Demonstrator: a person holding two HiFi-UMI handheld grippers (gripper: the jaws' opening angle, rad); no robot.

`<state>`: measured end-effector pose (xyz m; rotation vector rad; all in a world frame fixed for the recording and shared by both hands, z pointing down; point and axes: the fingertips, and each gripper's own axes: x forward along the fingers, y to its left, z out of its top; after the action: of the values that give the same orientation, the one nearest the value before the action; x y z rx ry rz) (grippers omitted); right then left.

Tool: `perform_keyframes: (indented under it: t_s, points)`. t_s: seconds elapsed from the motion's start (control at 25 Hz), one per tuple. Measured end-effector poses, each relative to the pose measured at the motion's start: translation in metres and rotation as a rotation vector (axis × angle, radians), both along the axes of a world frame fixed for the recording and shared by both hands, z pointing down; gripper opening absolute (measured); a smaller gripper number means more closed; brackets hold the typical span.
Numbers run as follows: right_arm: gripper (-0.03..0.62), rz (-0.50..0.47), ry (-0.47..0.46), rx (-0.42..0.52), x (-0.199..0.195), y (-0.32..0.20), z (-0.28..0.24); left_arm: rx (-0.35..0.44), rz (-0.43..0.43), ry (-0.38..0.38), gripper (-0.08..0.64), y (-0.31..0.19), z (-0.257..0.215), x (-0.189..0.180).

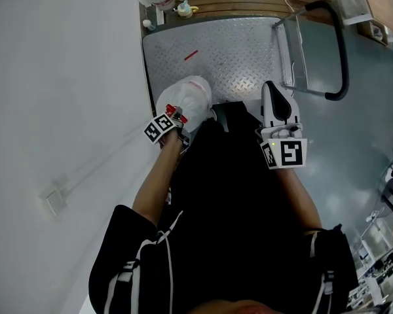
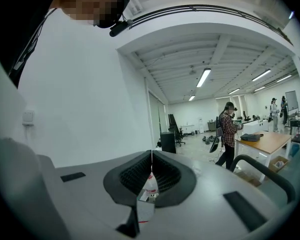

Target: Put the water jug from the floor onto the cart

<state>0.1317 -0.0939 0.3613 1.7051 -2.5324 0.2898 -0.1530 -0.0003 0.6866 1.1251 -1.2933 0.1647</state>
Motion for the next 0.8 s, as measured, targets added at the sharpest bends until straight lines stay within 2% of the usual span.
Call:
perform_keyframes:
  t_s: [0.36,0.8]
  points:
    - [0.018,0.074,0.009,0.009,0.07,-0.054,0.002,-0.008,0.137,-0.046,0.066,-0.077,0.011,0.067]
    - [0.018,0.111,0.026,-0.013,0.123,-0.11,0.011,-0.022,0.189,-0.035,0.067,-0.167,0.039,0.123]
